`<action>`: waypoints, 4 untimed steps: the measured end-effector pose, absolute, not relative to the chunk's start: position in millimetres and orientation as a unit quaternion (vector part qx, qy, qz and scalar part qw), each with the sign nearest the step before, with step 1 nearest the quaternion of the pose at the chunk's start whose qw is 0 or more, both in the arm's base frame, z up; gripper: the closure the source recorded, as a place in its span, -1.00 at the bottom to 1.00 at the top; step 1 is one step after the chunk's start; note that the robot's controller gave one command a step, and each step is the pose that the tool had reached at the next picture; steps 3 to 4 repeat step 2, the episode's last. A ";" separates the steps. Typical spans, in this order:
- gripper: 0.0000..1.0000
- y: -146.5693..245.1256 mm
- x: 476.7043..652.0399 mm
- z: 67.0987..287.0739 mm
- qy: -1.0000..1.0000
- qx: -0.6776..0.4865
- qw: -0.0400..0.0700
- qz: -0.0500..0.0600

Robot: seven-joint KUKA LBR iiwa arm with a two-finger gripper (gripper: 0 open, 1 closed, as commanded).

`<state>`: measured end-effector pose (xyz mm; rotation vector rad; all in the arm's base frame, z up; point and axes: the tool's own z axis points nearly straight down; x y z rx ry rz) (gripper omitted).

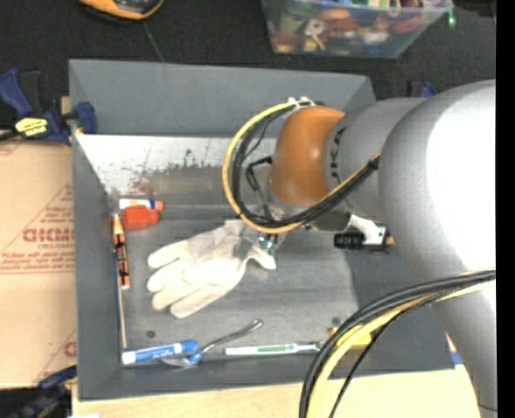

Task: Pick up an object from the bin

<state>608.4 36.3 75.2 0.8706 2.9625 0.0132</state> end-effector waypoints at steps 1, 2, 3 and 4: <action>1.00 52.9 617.9 74.5 0.954 0.300 0.024 0.004; 1.00 44.4 609.1 106.3 0.956 0.293 0.026 0.003; 1.00 44.4 609.1 106.3 0.956 0.293 0.026 0.003; 1.00 44.4 609.1 106.3 0.956 0.293 0.026 0.003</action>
Offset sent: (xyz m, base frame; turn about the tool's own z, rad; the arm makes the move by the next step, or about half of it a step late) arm -0.0039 -0.0001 0.0544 -0.1797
